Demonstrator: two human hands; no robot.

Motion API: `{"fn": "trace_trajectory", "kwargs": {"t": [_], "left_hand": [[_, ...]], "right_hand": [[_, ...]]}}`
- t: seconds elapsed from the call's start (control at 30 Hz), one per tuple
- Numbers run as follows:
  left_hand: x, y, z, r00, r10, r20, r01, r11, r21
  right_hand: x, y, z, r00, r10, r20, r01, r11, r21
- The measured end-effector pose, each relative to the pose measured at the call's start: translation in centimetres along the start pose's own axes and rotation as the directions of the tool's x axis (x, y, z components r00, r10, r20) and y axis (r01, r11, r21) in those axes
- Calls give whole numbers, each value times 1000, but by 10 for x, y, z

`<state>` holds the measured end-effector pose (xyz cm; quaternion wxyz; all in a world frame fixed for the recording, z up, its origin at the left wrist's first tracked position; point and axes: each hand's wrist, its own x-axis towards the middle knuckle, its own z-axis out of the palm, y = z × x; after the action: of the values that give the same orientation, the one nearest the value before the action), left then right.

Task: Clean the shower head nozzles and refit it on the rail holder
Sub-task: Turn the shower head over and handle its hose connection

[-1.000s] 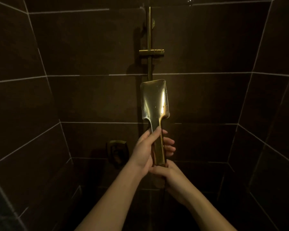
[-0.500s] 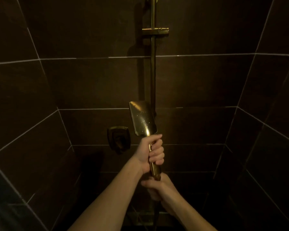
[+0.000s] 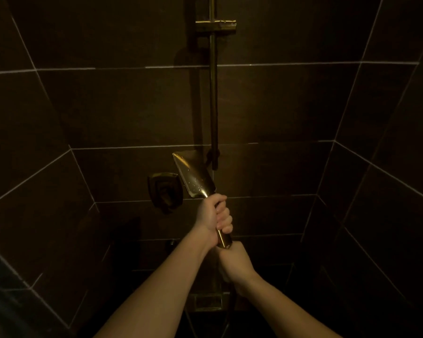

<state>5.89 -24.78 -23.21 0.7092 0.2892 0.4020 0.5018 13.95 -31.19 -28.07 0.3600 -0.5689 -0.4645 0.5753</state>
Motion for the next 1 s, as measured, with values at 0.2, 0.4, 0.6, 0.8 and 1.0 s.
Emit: {"fn": "trace_trajectory", "kwargs": {"t": [0.2,0.4,0.6,0.8,1.0], "left_hand": [[-16,6,14,978,53,-202,-50,999,21],[-18,5,25,826,156,-541,-181,983,6],[-29,24,8,997,69,-45,-71,997,-30],[-30,34,-2,919,114,378,-7,962,-273],[-18,40,16,997,36,64,-37,999,26]], "right_hand": [[2,-4,2,999,-31,-33,29,998,-56],[-4,-10,8,966,-200,-162,157,957,-246],[-16,-29,-13,985,-77,153,85,995,-43],[-28,-49,-21,855,90,510,-194,968,156],[-6,-40,-10,977,-12,212,4,999,40]]}}
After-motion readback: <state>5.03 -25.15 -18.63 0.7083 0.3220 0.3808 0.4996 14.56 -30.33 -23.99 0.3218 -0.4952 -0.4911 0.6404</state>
